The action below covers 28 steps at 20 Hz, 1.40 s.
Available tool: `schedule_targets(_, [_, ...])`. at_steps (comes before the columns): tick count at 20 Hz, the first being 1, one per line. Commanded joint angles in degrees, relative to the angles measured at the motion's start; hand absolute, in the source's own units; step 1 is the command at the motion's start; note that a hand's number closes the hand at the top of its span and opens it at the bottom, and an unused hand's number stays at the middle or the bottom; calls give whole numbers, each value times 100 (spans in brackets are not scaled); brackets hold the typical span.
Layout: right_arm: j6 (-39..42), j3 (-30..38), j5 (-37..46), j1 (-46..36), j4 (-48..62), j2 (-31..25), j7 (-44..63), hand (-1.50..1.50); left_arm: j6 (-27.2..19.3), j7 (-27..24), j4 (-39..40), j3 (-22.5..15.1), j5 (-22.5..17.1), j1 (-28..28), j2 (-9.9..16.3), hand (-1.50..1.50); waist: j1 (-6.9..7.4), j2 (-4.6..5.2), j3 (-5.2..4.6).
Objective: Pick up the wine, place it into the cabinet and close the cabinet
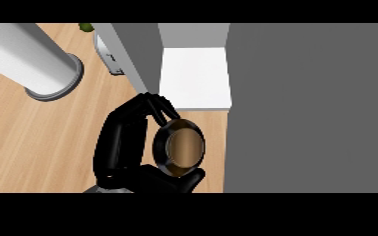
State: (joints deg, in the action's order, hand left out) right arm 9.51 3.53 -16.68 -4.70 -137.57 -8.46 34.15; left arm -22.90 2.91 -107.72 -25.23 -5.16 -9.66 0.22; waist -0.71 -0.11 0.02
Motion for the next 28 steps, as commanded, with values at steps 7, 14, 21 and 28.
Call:
schedule_targets(7, [67, 64, -514, 157, -564, 27, 181, -150, -1559, 740, 795, -360, 275, -1749, -21, 150, -15, 3, 2])
schedule_targets(14, [30, 140, -421, 331, -792, 53, 168, -150, -1702, 78, 1485, -469, -70, -1696, -22, 150, 0, 6, -2])
schedule_targets(21, [-107, 187, -692, 66, -1161, -174, 782, -150, -2494, 239, 1697, -823, 55, -2242, -22, 150, -44, -8, -3])
schedule_targets(28, [319, 446, -737, 334, -588, -84, 47, -150, -1793, -814, 2063, -217, -779, -1770, -22, 150, 10, 8, -2])
